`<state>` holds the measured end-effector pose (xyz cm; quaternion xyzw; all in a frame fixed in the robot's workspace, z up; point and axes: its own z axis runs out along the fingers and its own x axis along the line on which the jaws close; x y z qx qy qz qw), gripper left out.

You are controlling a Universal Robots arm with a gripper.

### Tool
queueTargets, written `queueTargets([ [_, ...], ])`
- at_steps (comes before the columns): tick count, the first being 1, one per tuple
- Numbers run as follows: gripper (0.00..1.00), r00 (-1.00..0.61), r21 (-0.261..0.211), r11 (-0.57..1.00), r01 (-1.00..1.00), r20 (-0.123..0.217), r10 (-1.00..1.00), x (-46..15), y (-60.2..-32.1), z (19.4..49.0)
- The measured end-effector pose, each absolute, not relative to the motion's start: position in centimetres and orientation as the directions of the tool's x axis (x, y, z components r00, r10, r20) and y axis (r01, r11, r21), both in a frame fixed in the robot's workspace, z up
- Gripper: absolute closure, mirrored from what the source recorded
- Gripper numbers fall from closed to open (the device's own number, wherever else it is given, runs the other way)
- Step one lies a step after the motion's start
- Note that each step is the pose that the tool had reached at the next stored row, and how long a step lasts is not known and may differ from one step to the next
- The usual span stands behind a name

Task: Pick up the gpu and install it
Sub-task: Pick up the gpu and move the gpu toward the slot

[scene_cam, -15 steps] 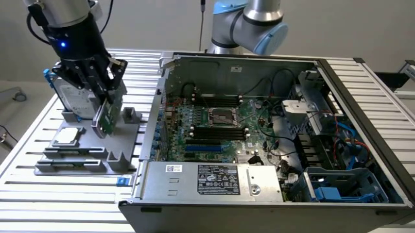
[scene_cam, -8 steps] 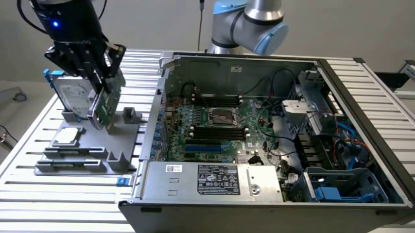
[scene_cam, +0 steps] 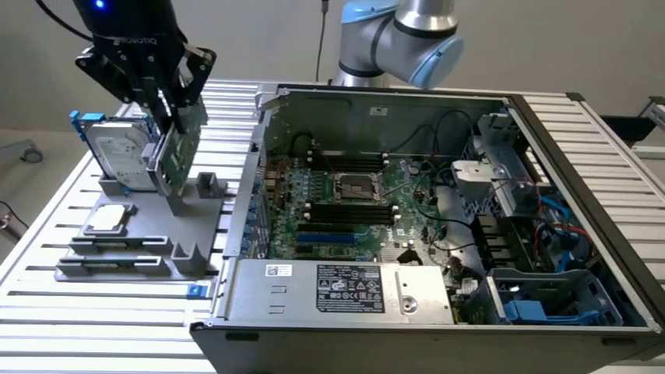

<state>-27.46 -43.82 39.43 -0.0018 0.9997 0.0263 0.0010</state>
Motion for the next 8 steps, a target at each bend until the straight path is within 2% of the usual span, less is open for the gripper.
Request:
queueTargets([
  [8, 0.74, -1.000, 0.053, 0.999, -0.003, 0.010, -0.003, -23.9, -44.1, 40.7],
])
